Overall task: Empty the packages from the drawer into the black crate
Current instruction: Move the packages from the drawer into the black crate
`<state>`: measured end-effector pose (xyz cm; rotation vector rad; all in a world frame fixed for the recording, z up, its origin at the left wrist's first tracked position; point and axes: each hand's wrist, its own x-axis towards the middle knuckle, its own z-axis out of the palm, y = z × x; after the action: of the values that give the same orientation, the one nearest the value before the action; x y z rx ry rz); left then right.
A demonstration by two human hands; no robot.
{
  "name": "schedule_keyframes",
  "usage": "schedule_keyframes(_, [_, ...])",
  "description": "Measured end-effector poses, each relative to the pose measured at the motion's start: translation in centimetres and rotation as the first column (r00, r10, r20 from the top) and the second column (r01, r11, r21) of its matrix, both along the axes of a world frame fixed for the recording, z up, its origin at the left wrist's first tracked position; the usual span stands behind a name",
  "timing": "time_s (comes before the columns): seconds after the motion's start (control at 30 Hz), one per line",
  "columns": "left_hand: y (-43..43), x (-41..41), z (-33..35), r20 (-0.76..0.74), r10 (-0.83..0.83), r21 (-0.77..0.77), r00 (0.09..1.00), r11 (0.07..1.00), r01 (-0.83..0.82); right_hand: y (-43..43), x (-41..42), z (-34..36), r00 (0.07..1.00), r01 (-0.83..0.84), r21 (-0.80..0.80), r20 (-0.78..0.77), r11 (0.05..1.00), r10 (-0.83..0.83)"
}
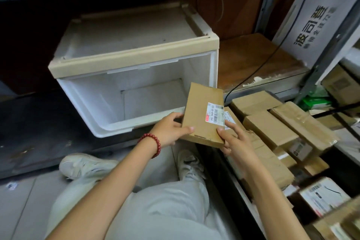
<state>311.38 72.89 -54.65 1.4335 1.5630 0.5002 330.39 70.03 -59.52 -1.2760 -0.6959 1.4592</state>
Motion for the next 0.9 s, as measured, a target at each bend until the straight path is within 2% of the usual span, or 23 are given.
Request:
schedule_keyframes(0.17, [0.2,0.3,0.0,0.024,0.049,-0.018,0.998,0.999,-0.049,-0.3,0.2,1.0,0.999,-0.043,0.135,0.009,0.990,0.042])
schedule_keyframes(0.3, [0.5,0.2,-0.7,-0.025,0.048,-0.032,0.999,0.998,-0.049,-0.3,-0.4,1.1,0.995,-0.080,0.162,0.063,0.983,0.071])
schedule_keyframes(0.47, [0.6,0.3,-0.8,0.026,0.067,-0.009,0.997,0.998,-0.067,-0.5,-1.1,0.9,0.972,-0.152,0.192,0.208,0.969,0.112])
schedule_keyframes(0.63, [0.6,-0.1,-1.1,-0.004,0.113,-0.002,0.994,0.994,-0.113,-0.3,-1.3,0.7,0.954,-0.204,0.234,0.266,0.951,0.139])
schedule_keyframes(0.9, [1.0,-0.6,-1.1,-0.007,0.093,0.055,0.996,0.994,-0.093,-0.2,-0.5,-1.8,0.983,-0.033,0.097,0.181,0.995,0.015])
